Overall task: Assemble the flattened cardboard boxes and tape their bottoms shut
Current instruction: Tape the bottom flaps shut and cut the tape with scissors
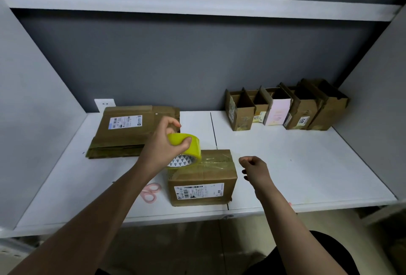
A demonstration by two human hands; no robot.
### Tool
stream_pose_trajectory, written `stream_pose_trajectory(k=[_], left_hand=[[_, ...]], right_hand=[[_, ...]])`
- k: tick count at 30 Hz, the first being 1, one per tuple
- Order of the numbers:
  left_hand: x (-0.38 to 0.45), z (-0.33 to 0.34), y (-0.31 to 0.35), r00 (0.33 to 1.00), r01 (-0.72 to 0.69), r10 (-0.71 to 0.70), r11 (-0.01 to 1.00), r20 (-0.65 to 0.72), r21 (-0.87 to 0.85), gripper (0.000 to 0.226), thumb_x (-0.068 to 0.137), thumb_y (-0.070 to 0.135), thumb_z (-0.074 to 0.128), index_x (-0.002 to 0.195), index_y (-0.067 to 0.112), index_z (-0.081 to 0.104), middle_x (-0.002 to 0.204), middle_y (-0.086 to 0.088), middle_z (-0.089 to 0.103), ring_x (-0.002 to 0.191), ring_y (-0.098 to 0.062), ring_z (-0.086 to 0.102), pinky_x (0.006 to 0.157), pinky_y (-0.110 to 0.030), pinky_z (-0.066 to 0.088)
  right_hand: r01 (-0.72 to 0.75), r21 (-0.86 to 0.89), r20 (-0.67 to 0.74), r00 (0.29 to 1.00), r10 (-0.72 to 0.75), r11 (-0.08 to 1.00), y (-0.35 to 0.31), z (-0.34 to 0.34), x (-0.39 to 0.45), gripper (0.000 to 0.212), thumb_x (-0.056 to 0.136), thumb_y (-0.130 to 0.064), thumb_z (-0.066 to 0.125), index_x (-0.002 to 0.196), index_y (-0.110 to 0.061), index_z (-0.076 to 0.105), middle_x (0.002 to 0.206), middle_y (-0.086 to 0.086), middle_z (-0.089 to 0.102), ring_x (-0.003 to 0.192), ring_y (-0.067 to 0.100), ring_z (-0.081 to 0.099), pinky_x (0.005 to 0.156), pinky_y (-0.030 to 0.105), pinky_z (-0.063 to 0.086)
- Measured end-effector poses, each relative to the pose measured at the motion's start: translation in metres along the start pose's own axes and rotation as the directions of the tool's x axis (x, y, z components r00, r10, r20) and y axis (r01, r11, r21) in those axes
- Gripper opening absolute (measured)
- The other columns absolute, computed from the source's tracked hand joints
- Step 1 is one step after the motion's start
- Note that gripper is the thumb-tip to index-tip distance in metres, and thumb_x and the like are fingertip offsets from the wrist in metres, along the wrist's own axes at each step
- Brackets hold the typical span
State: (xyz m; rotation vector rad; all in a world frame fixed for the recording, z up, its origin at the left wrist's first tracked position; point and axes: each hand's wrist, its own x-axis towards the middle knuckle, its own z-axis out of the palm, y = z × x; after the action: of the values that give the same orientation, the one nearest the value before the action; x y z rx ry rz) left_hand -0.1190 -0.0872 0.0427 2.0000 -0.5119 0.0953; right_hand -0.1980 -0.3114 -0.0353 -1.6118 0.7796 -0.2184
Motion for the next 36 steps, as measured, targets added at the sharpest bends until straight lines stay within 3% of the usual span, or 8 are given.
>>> stream_pose_trajectory(k=[11,17,20,23,25,28,31,36], left_hand=[[-0.003,0.002,-0.002,0.999,-0.040,0.040,0.999,-0.019,-0.024,0.037,0.078,0.013,0.076,0.104,0.014,0.049,0.088,0.017,0.053,0.073,0.016,0.052,0.057,-0.007,0.042],[-0.002,0.002,-0.006,1.000,-0.020,0.019,1.000,-0.019,-0.024,0.036,0.078,0.019,0.076,0.101,0.019,0.049,0.088,0.013,0.055,0.073,0.000,0.055,0.058,-0.016,0.043],[0.000,0.003,-0.007,1.000,-0.009,0.008,0.999,-0.020,-0.037,0.035,0.077,0.021,0.076,0.101,0.020,0.049,0.083,0.009,0.055,0.067,-0.005,0.053,0.057,-0.020,0.043],[0.000,0.003,-0.008,1.000,-0.010,0.010,0.999,-0.023,-0.035,0.035,0.077,0.021,0.076,0.100,0.019,0.050,0.079,0.009,0.056,0.065,-0.007,0.053,0.058,-0.026,0.045],[0.000,0.003,-0.008,1.000,-0.006,0.005,0.999,-0.022,-0.032,0.035,0.077,0.022,0.076,0.101,0.019,0.050,0.082,0.010,0.057,0.068,-0.007,0.054,0.060,-0.026,0.045],[0.000,0.003,-0.008,1.000,0.010,-0.011,0.999,-0.022,-0.040,0.034,0.077,0.023,0.075,0.101,0.019,0.050,0.084,0.010,0.056,0.070,-0.003,0.054,0.062,-0.023,0.044],[-0.001,0.003,-0.007,1.000,0.013,-0.014,0.999,-0.019,-0.050,0.035,0.077,0.023,0.075,0.101,0.019,0.051,0.086,0.011,0.056,0.073,-0.002,0.054,0.064,-0.024,0.044],[-0.001,0.003,-0.007,0.999,0.024,-0.025,0.998,-0.024,-0.049,0.034,0.077,0.023,0.075,0.101,0.018,0.051,0.088,0.008,0.057,0.076,-0.009,0.056,0.067,-0.032,0.047]], right_hand=[[-0.121,0.108,0.057,0.992,0.115,0.987,0.012,0.017,-0.001,0.017,0.095,-0.015,0.051,0.099,-0.003,0.062,0.092,0.008,0.064,0.081,0.022,0.057,0.066,0.029,0.044],[-0.181,0.210,0.036,0.983,0.178,0.961,0.013,0.023,-0.003,0.017,0.091,-0.013,0.053,0.074,-0.009,0.053,0.075,0.008,0.057,0.075,0.022,0.052,0.064,0.028,0.041],[-0.181,0.087,-0.015,0.983,0.183,0.980,0.026,0.022,0.000,0.012,0.090,-0.017,0.060,0.097,-0.011,0.053,0.089,0.010,0.060,0.085,0.028,0.058,0.073,0.034,0.045],[-0.025,0.068,-0.103,0.994,0.032,0.997,0.033,0.019,-0.012,0.023,0.096,-0.024,0.053,0.117,-0.015,0.056,0.122,0.007,0.061,0.109,0.023,0.058,0.099,0.043,0.045],[0.142,0.131,0.003,0.990,-0.143,0.981,0.027,0.018,-0.026,0.037,0.099,-0.029,0.049,0.135,-0.020,0.047,0.137,-0.007,0.049,0.125,0.011,0.046,0.108,0.032,0.036],[0.297,0.030,0.254,0.921,-0.294,0.955,0.023,0.023,-0.043,0.070,0.090,-0.028,0.063,0.147,-0.029,0.023,0.136,-0.028,0.033,0.122,-0.012,0.036,0.096,0.006,0.028],[0.420,-0.160,0.265,0.890,-0.371,0.894,0.030,0.026,-0.042,0.080,0.086,-0.021,0.069,0.149,-0.023,0.019,0.131,-0.034,0.028,0.118,-0.014,0.035,0.087,-0.007,0.025],[0.481,-0.298,0.262,0.872,-0.413,0.825,0.027,0.023,-0.044,0.083,0.089,-0.033,0.065,0.152,-0.019,0.014,0.150,-0.010,0.032,0.136,0.007,0.033,0.107,0.018,0.032]])
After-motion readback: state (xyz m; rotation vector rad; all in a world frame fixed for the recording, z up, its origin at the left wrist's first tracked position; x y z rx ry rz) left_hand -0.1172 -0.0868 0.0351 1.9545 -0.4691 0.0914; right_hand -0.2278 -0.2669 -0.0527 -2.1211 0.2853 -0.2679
